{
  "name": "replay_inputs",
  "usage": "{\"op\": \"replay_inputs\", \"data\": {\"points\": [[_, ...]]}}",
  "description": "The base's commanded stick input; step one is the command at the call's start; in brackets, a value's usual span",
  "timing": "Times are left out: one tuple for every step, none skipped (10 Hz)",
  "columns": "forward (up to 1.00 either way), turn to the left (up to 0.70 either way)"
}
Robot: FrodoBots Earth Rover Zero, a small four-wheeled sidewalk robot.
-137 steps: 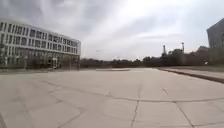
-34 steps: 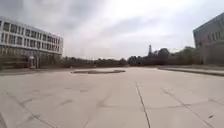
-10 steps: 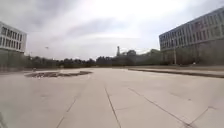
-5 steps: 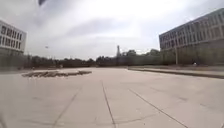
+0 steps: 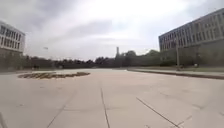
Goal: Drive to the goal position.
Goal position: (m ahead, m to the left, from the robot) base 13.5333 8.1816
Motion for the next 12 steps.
{"op": "replay_inputs", "data": {"points": [[0.70, 0.00], [0.70, 0.00], [0.70, 0.00], [0.70, 0.00], [0.70, 0.00], [0.70, 0.00], [0.70, 0.00], [0.70, 0.00], [0.70, 0.00], [0.70, 0.00], [0.70, 0.00], [0.70, 0.00]]}}
